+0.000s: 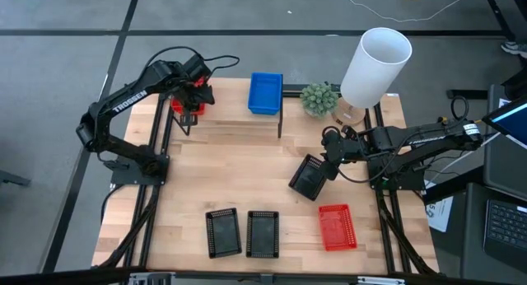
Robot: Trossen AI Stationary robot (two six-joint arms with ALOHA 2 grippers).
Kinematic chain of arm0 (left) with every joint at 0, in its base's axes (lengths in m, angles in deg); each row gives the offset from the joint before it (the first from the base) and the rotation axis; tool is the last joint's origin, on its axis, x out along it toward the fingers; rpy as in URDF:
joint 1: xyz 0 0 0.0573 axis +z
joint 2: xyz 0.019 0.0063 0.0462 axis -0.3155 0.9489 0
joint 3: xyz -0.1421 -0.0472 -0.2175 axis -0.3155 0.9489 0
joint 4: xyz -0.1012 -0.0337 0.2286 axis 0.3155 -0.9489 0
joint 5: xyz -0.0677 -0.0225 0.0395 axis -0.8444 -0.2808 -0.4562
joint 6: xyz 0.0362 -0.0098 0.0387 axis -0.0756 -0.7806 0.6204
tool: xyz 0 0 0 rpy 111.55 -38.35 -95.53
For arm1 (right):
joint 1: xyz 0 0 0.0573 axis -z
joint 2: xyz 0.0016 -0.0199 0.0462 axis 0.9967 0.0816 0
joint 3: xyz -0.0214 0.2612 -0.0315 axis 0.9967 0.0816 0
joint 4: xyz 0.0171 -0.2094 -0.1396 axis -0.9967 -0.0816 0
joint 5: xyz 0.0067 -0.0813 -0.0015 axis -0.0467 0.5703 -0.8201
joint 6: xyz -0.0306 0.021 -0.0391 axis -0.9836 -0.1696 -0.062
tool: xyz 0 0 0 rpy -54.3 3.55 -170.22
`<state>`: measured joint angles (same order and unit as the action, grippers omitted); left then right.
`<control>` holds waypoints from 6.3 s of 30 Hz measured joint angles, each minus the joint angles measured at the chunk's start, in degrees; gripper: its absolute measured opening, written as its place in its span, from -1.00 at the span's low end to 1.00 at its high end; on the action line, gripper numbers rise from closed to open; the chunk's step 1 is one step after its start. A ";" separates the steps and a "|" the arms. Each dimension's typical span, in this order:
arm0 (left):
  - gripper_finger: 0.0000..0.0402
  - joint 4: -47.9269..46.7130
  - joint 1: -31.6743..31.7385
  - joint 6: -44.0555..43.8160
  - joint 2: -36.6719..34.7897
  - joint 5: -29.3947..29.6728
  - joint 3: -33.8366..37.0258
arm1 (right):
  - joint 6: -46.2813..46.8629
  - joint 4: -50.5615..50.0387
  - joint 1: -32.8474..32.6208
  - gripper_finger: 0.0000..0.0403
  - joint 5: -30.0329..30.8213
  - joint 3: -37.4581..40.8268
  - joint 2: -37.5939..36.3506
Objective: Stack baskets on shelf by color
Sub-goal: Stack the left red bin on top of the red bin on the shelf, then stack the red bin on top of the stacked red bins on the shelf
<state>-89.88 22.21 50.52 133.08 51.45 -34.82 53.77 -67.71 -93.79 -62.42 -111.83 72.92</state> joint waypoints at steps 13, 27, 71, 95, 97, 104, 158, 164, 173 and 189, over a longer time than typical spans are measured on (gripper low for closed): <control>-0.63 -0.62 -1.60 -2.60 -3.82 1.14 -3.05 | 0.00 0.00 0.00 -0.43 0.00 0.00 0.00; -0.63 -8.91 -5.38 -19.67 -5.38 -1.01 -4.74 | -0.21 1.06 -1.95 -0.43 -20.56 0.00 0.17; -0.63 -9.35 -9.29 -36.40 -21.35 -0.22 -4.72 | 23.99 27.87 -40.25 -0.45 -30.95 5.10 30.21; -0.63 -9.53 -9.29 -32.92 -22.84 -1.06 -4.72 | -3.45 -10.12 -31.47 -1.00 -1.27 -33.15 29.97; -0.63 -9.52 -9.29 -32.93 -22.95 -1.07 -4.61 | -9.12 -8.15 -28.97 -1.00 7.93 -35.40 29.95; -0.63 -8.20 -10.73 -33.95 -26.45 -6.74 3.57 | -32.11 11.17 -15.57 -1.00 18.85 -36.68 29.95; -0.71 18.99 -37.05 -58.83 -42.42 -9.05 31.32 | -42.34 11.04 4.48 -0.81 -19.96 -75.47 77.99; -0.71 18.99 -37.05 -58.83 -42.45 -7.76 31.32 | -42.21 12.79 4.39 -0.45 -20.11 -75.49 77.99; -0.71 19.02 -37.05 -58.89 -42.42 -7.69 31.32 | -42.21 11.82 3.34 -0.15 -19.98 -77.41 75.83; -0.71 19.26 -37.03 -58.89 -42.27 -6.60 31.32 | -35.72 -26.38 3.01 -0.13 -19.96 -76.64 70.66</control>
<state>-70.63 -14.82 -8.37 90.81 44.85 -3.50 18.05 -94.09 -90.78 -82.37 -188.47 143.57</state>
